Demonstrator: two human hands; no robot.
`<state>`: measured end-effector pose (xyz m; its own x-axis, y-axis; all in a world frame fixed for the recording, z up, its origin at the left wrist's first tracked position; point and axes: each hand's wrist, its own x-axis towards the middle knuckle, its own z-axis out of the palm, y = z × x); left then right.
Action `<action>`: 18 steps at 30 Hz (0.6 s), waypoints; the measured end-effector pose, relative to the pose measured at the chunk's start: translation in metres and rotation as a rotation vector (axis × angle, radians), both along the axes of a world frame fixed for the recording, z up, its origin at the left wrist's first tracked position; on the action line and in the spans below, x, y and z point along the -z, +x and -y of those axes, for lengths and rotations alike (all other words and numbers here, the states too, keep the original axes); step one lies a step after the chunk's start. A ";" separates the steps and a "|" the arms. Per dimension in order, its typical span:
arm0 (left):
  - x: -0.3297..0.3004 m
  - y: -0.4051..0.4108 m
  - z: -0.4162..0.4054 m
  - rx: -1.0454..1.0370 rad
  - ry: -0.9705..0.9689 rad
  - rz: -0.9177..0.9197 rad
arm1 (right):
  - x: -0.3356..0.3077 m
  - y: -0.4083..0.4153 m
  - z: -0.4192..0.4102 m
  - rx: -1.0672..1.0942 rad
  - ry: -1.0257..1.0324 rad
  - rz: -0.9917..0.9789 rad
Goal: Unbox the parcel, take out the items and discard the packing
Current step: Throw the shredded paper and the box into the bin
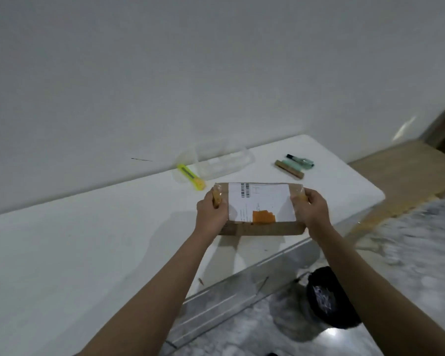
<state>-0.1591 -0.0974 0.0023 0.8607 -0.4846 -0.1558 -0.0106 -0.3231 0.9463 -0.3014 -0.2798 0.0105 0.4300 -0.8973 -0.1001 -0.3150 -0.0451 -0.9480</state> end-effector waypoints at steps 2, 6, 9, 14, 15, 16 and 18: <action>0.002 -0.027 0.042 0.102 -0.001 -0.018 | -0.007 -0.046 0.027 0.085 0.003 0.014; 0.005 -0.095 0.126 0.329 0.002 0.000 | -0.011 -0.142 0.079 0.259 0.081 0.026; 0.015 -0.155 0.184 0.486 -0.008 0.014 | -0.003 -0.218 0.115 0.374 0.114 0.016; 0.053 -0.245 0.263 0.600 0.125 -0.043 | 0.029 -0.316 0.159 0.503 0.160 0.012; 0.067 -0.261 0.279 0.612 0.168 -0.061 | 0.037 -0.332 0.169 0.528 0.171 0.006; 0.087 -0.273 0.295 0.621 0.222 -0.077 | 0.045 -0.345 0.177 0.544 0.179 -0.001; 0.132 -0.290 0.323 0.646 0.315 -0.112 | 0.069 -0.364 0.192 0.570 0.196 -0.013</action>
